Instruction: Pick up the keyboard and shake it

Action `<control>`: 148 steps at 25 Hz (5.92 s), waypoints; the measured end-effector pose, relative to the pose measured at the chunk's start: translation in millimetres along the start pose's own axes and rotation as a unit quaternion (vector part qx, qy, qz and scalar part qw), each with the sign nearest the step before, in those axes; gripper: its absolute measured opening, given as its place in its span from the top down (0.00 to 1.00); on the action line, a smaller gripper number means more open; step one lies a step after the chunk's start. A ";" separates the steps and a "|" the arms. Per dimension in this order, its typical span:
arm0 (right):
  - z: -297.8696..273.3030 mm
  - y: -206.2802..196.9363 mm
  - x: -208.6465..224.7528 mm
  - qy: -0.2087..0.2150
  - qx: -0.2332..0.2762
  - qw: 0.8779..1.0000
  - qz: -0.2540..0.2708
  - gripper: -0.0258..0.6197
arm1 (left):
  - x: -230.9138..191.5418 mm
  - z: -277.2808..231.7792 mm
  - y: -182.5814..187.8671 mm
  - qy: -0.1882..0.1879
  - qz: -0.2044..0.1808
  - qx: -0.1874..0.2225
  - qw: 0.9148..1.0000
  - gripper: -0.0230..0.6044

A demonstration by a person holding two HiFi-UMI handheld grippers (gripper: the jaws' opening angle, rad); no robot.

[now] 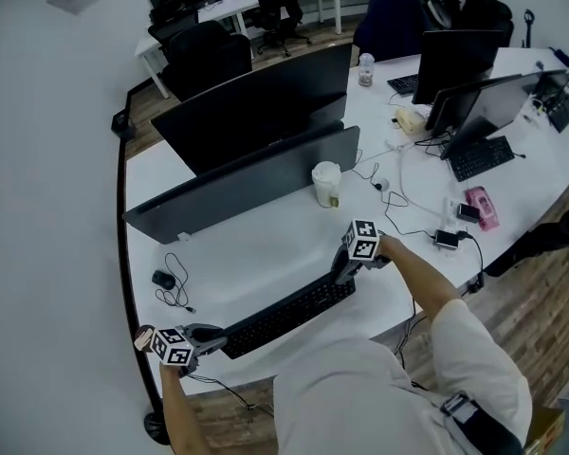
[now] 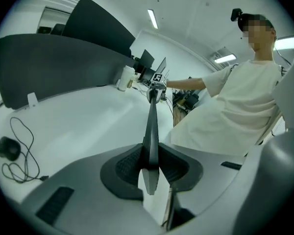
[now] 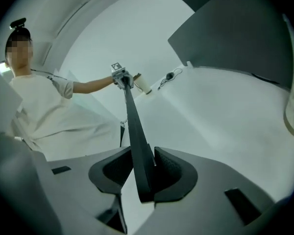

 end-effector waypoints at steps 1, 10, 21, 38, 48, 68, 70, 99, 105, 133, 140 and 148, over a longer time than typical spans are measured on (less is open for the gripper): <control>-0.3 1.8 -4.9 0.001 -0.019 1.000 0.020 0.73 | 2.9 0.5 2.2 0.003 -0.012 -0.016 1.000 0.80; 71.3 77.2 -25.9 -0.184 -0.140 0.942 0.244 0.77 | 14.4 16.0 50.2 0.115 -0.179 -0.047 0.976 0.80; 166.0 220.2 -91.5 -0.362 -0.354 0.730 0.459 0.77 | 0.5 -22.3 93.2 0.309 -0.258 -0.003 0.915 0.79; 176.9 288.7 -180.2 -0.561 -0.376 0.393 0.624 0.76 | 11.3 7.6 147.5 0.650 -0.200 0.186 0.709 0.78; 162.6 263.5 -171.6 -0.646 -0.246 0.440 0.573 0.77 | 48.4 90.0 164.8 0.705 -0.303 0.085 0.635 0.79; 126.2 130.4 -178.1 -0.813 -0.048 0.445 0.373 0.77 | 138.2 105.0 254.9 0.703 -0.517 0.014 0.488 0.78; 134.5 130.1 -189.4 -0.827 -0.043 0.417 0.374 0.77 | 156.8 107.1 257.4 0.714 -0.516 0.049 0.471 0.78; 229.0 312.5 -318.8 -0.789 -0.096 0.072 0.603 0.76 | 229.1 223.0 238.7 0.818 -0.423 0.285 0.267 0.78; 227.4 304.7 -296.4 -0.784 -0.099 0.151 0.593 0.76 | 218.7 219.0 235.6 0.802 -0.457 0.219 0.316 0.79; 156.3 211.4 -108.4 -0.328 -0.157 0.831 0.421 0.78 | 86.7 114.8 120.1 0.344 -0.414 -0.025 0.842 0.79; 150.3 195.7 -103.8 -0.128 -0.126 0.933 0.310 0.78 | 82.5 116.3 104.5 0.154 -0.282 0.038 0.946 0.80; 145.5 168.8 -74.3 0.022 0.023 0.989 0.147 0.78 | 53.8 114.7 84.1 0.002 -0.102 0.241 0.965 0.80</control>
Point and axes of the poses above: the fingertips, and each gripper's own axes: z backward along the fingers, x to its right, y out of its top, the point moved 6 cm from there along z, backward along the fingers, and after that the axes turned 8 degrees about z, right-handed, at the moved point
